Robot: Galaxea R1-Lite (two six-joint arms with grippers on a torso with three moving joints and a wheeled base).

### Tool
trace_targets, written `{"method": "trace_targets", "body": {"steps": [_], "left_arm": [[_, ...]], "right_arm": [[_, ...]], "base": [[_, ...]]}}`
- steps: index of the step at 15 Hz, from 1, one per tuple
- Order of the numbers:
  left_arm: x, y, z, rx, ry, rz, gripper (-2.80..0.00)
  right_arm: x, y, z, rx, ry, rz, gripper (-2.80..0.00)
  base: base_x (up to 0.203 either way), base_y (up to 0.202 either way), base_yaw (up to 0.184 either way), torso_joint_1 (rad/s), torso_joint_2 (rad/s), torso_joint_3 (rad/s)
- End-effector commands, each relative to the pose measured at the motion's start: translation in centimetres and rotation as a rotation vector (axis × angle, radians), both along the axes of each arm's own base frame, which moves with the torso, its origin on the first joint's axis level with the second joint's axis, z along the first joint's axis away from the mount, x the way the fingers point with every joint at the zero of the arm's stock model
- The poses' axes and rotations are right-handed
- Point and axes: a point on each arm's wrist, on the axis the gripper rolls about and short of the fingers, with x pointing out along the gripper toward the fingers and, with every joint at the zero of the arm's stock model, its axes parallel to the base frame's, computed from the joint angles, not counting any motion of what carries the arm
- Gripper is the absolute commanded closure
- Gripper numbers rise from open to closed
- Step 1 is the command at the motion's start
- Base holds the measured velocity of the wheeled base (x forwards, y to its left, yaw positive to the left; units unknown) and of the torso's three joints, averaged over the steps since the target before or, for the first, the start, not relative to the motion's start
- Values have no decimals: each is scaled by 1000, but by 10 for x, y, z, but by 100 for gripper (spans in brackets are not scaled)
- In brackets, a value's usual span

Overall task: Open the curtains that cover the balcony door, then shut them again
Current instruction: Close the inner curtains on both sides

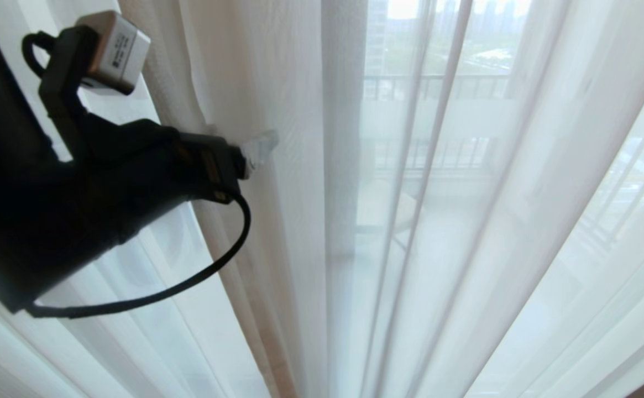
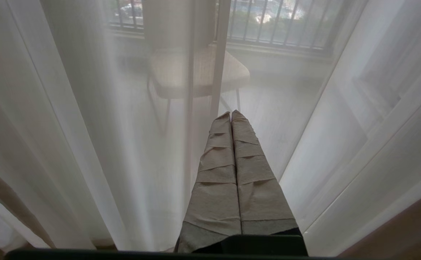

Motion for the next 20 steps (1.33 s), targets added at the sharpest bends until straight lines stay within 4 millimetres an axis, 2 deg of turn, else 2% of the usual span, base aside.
{"method": "trace_targets", "body": {"steps": [1, 6, 14, 20], "left_arm": [[-18, 16, 3, -20, -23, 4, -280], [-46, 44, -7, -30, -33, 27, -280], [-79, 71, -18, -42, -50, 12, -280], [-114, 101, -27, -8, -1, 18, -280]], "right_arm": [[0, 0, 0, -1, -1, 1, 0], [0, 0, 0, -1, -1, 1, 0], [0, 0, 0, -1, -1, 1, 0], [0, 0, 0, -1, -1, 1, 0]], "base": [[0, 0, 0, 0, 0, 0], [0, 0, 0, 0, 0, 0], [0, 0, 0, 0, 0, 0], [0, 0, 0, 0, 0, 0]]}}
